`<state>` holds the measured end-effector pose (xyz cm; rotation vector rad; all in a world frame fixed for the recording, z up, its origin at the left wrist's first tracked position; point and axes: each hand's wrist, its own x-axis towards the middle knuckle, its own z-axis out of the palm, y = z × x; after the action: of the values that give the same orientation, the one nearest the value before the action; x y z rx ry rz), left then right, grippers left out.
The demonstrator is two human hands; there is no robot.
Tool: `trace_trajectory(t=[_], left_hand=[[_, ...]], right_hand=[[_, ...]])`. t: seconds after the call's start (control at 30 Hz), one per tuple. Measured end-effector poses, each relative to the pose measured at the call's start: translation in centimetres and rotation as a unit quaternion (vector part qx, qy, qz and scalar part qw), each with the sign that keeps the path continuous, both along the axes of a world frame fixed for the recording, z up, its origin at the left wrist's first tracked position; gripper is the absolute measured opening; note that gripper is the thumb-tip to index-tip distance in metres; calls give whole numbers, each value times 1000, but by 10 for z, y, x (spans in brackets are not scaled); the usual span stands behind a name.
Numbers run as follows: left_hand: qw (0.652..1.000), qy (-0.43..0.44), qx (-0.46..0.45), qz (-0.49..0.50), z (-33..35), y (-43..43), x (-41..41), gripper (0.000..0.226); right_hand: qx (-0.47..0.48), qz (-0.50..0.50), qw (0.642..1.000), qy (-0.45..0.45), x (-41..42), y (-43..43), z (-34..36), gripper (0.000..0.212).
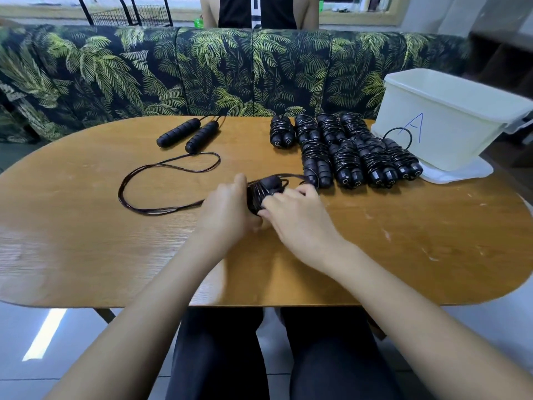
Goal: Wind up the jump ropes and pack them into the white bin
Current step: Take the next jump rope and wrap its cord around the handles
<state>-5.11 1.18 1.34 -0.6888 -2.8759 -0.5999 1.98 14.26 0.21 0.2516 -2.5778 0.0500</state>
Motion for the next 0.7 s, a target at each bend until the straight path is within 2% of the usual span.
trace_trajectory(t=[0.07,0.13,0.27,0.33,0.43,0.53,0.7], left_hand=[[995,-71,69,-12,3,0,-4,54],[989,-99,107,-30,3,2,0,59],[979,-122,159,-41,-7,6,3,53],[975,-129,160,-84,-16,4,4,57],[961,-163,166,-148,-29,-4,6,61],[934,-220,213,-184,-33,-14,12,66],[890,-284,324,-147,-23,-18,24,68]], right_hand=[[-107,26,993,-53,12,3,-9,32],[-209,37,974,-84,20,9,-15,28],[-394,30,907,-147,25,19,-29,34],[-405,22,901,-156,25,25,-37,33],[-370,0,918,-141,26,31,-47,38],[-375,4,920,-111,25,30,-48,34],[-372,34,923,-97,21,27,-45,30]])
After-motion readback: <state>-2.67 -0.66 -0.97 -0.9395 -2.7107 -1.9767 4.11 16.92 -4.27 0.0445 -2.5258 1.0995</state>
